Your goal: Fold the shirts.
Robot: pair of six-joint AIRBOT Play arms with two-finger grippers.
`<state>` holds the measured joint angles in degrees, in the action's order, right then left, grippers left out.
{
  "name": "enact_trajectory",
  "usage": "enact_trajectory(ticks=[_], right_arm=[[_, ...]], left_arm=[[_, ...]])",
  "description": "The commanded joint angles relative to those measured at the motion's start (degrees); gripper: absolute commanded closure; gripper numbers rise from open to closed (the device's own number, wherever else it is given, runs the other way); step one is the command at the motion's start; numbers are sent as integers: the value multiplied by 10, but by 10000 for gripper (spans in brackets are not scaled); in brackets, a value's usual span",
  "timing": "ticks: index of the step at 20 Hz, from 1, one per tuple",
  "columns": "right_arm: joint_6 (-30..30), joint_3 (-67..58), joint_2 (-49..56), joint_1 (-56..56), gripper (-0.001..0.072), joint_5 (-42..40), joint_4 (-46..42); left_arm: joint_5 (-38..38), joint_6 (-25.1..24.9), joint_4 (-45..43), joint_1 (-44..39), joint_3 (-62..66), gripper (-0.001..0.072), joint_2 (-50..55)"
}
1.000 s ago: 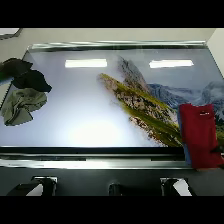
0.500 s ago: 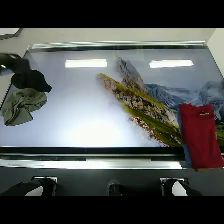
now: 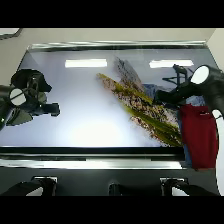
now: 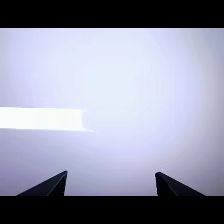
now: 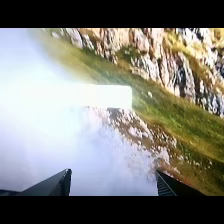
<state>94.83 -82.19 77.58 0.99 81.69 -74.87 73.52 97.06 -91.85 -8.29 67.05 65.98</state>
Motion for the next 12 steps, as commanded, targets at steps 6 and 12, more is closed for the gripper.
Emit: enact_trajectory(ticks=[6,12], right_arm=[[5,-1,13,19,86,20,-8],[5,-1,13,19,86,20,-8]], left_arm=[[-25,14,15,-1,-35,50,-14],[-25,14,15,-1,-35,50,-14]])
